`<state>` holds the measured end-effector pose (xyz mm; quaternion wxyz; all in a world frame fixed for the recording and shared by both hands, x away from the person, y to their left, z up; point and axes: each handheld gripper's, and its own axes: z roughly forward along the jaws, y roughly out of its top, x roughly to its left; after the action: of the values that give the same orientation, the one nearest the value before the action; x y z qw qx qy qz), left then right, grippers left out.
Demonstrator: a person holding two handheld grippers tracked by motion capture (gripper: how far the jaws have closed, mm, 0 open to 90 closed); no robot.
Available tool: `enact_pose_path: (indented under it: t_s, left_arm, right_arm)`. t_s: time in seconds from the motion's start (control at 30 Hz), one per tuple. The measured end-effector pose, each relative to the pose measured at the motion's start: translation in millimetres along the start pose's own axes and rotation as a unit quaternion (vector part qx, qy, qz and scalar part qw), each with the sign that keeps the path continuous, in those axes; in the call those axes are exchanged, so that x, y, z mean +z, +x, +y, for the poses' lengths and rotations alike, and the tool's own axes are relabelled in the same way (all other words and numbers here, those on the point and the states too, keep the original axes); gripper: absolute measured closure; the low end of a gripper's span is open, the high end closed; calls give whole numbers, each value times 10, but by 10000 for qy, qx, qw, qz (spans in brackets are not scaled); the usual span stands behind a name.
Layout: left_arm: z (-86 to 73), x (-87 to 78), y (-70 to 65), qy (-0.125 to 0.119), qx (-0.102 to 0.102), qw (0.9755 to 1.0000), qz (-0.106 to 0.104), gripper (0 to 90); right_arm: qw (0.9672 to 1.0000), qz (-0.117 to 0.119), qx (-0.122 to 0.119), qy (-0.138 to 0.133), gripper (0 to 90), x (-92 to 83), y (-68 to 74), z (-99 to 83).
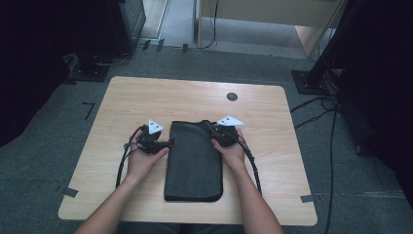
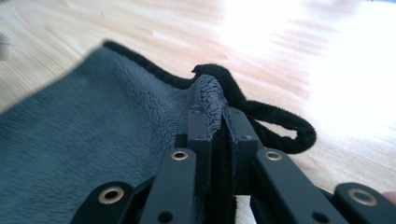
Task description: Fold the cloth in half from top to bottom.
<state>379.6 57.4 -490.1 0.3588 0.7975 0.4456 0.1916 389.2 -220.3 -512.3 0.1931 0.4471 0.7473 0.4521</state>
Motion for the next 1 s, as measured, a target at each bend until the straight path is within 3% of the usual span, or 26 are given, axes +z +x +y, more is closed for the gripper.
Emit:
enact_pose_path:
  t_s: [0.17,0.23,0.3,0.4,0.47,0.57,0.63,0.77,0.83,1.0]
  left_arm:
    - [234,284,47,130,-158,9998,-29,375]
    - [296,394,35,320,-133,9994,-45,380]
    - [330,470,29,416,-150,9990,-61,392]
    - [342,567,52,568,-375,9976,-123,426]
    - [333,596,33,572,-319,9977,-145,456]
    - [331,576,-30,531,-30,9985,-162,628]
    - [320,533,-51,421,166,9988,-201,827]
    - [277,370,-58,49,258,9990,-349,870]
    - [207,263,-82,-138,327,9981,-510,870]
    - [21,100,-145,-289,576,9951,-747,867]
  right_arm:
    - [9998,101,-184,-44,826,-78,44,47]
    - [9997,96,-217,-81,826,-116,43,78]
    - [9996,109,-238,-103,825,-142,47,96]
    - [9995,104,-299,-90,826,-168,65,99]
    - [9994,103,-331,-69,825,-177,69,99]
    - [9994,50,-331,-36,825,-170,68,96]
    - [9994,23,-346,-19,825,-170,75,79]
    - [9977,-67,-650,-150,825,-248,135,22]
    - [9965,-73,-816,-193,824,-318,171,-22]
    - [9927,120,-1191,-116,822,-477,277,-253]
